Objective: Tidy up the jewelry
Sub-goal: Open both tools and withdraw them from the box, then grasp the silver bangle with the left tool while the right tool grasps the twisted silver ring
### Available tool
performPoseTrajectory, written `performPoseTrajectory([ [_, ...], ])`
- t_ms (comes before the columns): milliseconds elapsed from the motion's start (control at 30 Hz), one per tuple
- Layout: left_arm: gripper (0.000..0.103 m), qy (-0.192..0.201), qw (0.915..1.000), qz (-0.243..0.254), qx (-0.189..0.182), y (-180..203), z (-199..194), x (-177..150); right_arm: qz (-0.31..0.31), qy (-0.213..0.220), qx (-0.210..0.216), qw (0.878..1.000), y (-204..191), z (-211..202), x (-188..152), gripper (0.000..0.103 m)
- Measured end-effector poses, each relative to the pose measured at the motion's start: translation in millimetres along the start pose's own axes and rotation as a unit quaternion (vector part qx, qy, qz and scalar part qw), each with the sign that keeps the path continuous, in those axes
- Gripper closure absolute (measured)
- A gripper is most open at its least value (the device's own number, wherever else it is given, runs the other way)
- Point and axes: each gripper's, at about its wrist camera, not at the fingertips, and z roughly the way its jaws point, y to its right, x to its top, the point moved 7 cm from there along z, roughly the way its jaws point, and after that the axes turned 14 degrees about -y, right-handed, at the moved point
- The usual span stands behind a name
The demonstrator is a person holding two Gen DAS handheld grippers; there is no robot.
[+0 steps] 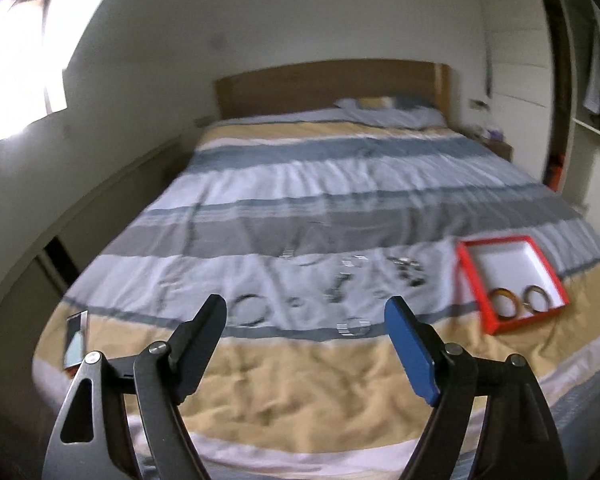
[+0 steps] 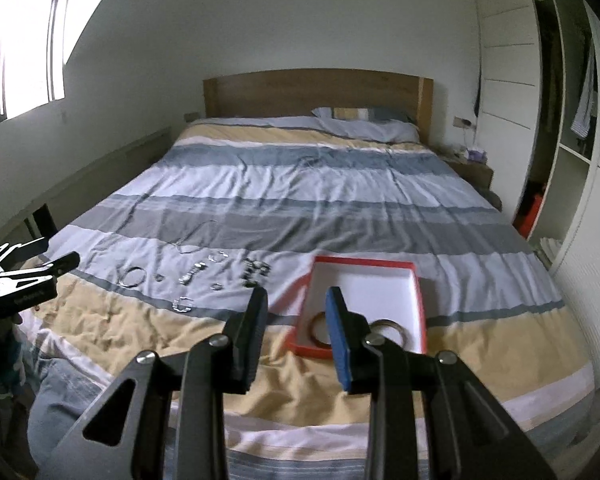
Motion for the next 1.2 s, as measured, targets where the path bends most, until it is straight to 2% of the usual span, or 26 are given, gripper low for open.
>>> performPoseTrajectory([
  [200, 0.023, -0.008, 0.999, -0.042, 0.012, -63, 5, -22, -0.008, -0.005, 0.02, 1.0, -29, 14, -2, 0.074],
  [400, 0.023, -0.021, 0.9976, -0.061, 0.025, -93, 17, -39, -0.012, -0.018, 0.044, 0.999, -43, 40, -6, 0.074],
  [567, 0.023, -0.032, 0.9969, -0.066, 0.029, -94, 39, -46, -0.018, -0.028, 0.069, 0.997, -54, 70, -7, 0.074],
  [833, 0.023, -0.068, 0.9943, -0.078, 0.025, -90, 96, -52, -0.033, -0.07, 0.105, 0.991, -74, 134, -10, 0.074],
  [1033, 0.034, -0.105, 0.9915, -0.074, 0.019, -84, 145, -54, -0.039, -0.107, 0.142, 0.983, -94, 189, -13, 0.074],
  [1200, 0.042, -0.135, 0.9866, -0.089, 0.016, -94, 189, -48, -0.06, -0.136, 0.174, 0.973, -120, 234, -12, 0.075],
])
